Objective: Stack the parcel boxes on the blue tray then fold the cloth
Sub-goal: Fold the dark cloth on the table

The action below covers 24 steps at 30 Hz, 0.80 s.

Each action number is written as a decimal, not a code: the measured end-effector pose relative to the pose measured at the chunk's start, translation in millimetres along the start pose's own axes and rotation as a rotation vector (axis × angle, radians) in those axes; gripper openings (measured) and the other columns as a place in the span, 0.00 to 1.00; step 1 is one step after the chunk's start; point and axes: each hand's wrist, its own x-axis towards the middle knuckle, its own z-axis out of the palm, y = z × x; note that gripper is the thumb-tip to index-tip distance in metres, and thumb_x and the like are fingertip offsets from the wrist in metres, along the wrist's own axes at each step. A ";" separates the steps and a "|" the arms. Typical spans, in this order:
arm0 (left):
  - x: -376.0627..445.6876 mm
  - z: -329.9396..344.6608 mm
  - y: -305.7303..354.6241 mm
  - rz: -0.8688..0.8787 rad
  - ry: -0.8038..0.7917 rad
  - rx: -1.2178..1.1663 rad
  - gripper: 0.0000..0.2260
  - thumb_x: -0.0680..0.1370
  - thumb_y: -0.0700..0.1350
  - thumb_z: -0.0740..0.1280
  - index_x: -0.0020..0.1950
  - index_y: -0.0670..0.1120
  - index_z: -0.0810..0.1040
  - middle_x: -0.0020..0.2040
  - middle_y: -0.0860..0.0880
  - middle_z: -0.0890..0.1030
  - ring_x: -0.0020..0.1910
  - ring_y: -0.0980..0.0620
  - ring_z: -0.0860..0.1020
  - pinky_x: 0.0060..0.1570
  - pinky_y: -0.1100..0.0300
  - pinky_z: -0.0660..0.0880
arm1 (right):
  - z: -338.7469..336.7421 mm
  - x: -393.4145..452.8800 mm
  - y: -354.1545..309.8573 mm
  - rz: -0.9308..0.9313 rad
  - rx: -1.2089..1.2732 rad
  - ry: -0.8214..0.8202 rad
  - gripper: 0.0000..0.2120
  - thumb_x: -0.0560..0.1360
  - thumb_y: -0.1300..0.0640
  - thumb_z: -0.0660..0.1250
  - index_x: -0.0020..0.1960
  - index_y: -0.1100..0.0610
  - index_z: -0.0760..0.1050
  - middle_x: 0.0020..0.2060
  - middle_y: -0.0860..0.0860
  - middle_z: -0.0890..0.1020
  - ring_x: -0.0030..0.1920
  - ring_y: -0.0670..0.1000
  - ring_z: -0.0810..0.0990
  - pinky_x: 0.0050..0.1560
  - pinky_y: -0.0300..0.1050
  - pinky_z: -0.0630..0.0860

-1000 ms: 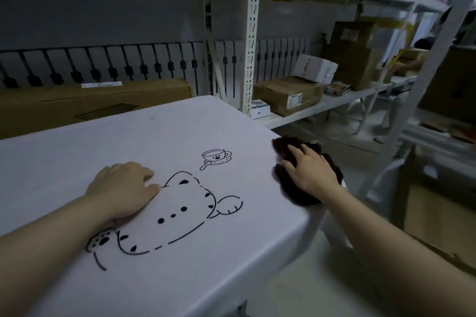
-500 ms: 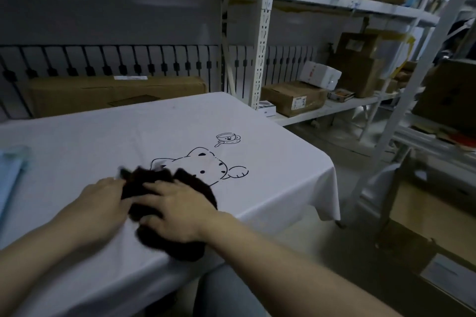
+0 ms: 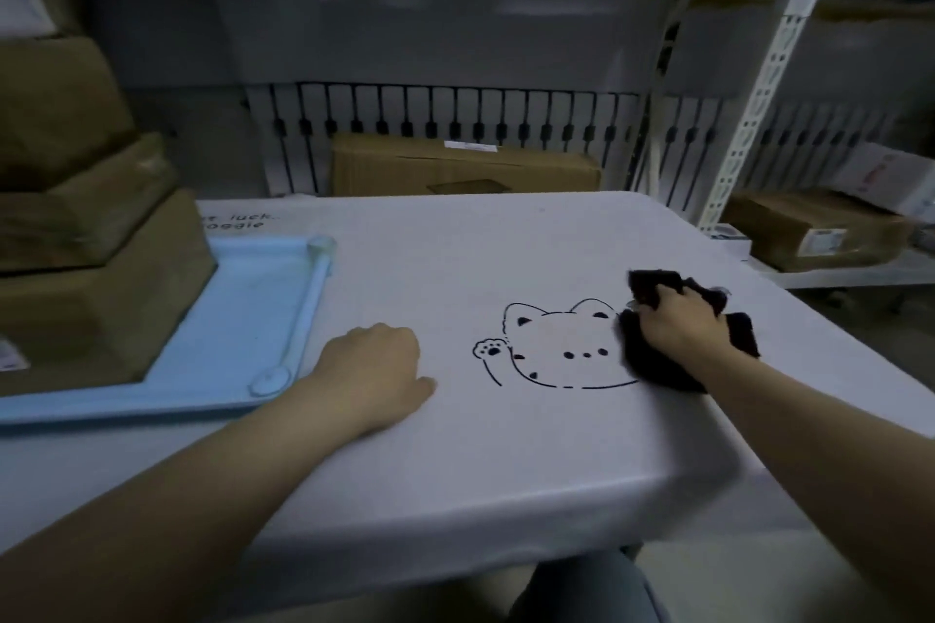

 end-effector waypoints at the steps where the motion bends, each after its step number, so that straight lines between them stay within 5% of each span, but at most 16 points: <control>1: 0.7 -0.6 0.3 0.011 0.012 0.009 0.18 0.77 0.61 0.60 0.56 0.48 0.76 0.57 0.48 0.78 0.54 0.44 0.76 0.49 0.55 0.70 | 0.8 5.5 -11.2 0.011 -0.006 -0.006 0.22 0.80 0.44 0.56 0.66 0.56 0.71 0.68 0.61 0.70 0.69 0.64 0.67 0.71 0.63 0.61; 4: -1.1 -1.1 -0.4 0.016 0.036 0.038 0.22 0.78 0.62 0.60 0.65 0.50 0.75 0.61 0.48 0.78 0.60 0.44 0.75 0.55 0.55 0.71 | 14.3 17.9 -59.2 -0.089 -0.010 -0.021 0.22 0.79 0.43 0.56 0.66 0.56 0.72 0.68 0.61 0.70 0.69 0.64 0.67 0.70 0.61 0.62; 10: -4.1 1.4 -1.2 0.004 0.071 0.042 0.21 0.78 0.61 0.59 0.64 0.51 0.76 0.60 0.46 0.78 0.60 0.43 0.75 0.51 0.56 0.69 | 44.3 -16.5 -179.7 -0.645 0.041 -0.188 0.26 0.81 0.47 0.59 0.77 0.52 0.64 0.78 0.54 0.61 0.77 0.56 0.60 0.75 0.49 0.57; 14: -10.5 -1.0 -0.6 0.009 0.064 0.022 0.19 0.78 0.60 0.60 0.63 0.52 0.76 0.59 0.47 0.79 0.59 0.43 0.76 0.50 0.54 0.71 | 46.7 -66.9 -200.5 -0.934 0.171 -0.324 0.23 0.80 0.54 0.63 0.75 0.49 0.68 0.78 0.49 0.63 0.77 0.50 0.61 0.73 0.39 0.53; 20: -35.4 -16.5 -14.3 -0.076 0.288 -0.266 0.06 0.73 0.53 0.68 0.46 0.53 0.74 0.50 0.51 0.79 0.51 0.47 0.78 0.48 0.56 0.75 | 8.4 -118.9 -141.4 -0.983 0.349 -0.588 0.19 0.76 0.58 0.70 0.65 0.46 0.78 0.72 0.44 0.71 0.73 0.42 0.66 0.73 0.35 0.57; 22: -37.7 -19.6 -21.6 -0.037 0.306 -0.317 0.09 0.73 0.52 0.69 0.50 0.53 0.73 0.52 0.53 0.76 0.52 0.50 0.77 0.51 0.55 0.75 | -15.9 -127.6 -121.4 -0.873 0.545 -0.772 0.14 0.75 0.58 0.72 0.60 0.52 0.83 0.65 0.46 0.80 0.66 0.42 0.75 0.70 0.34 0.65; 24: -35.6 -19.6 -22.6 -0.029 0.244 -0.409 0.16 0.75 0.53 0.69 0.60 0.50 0.74 0.59 0.52 0.75 0.56 0.52 0.76 0.56 0.56 0.74 | -27.7 -121.8 -107.3 -0.664 0.851 -0.722 0.10 0.76 0.62 0.71 0.56 0.60 0.84 0.54 0.52 0.86 0.55 0.46 0.83 0.57 0.32 0.75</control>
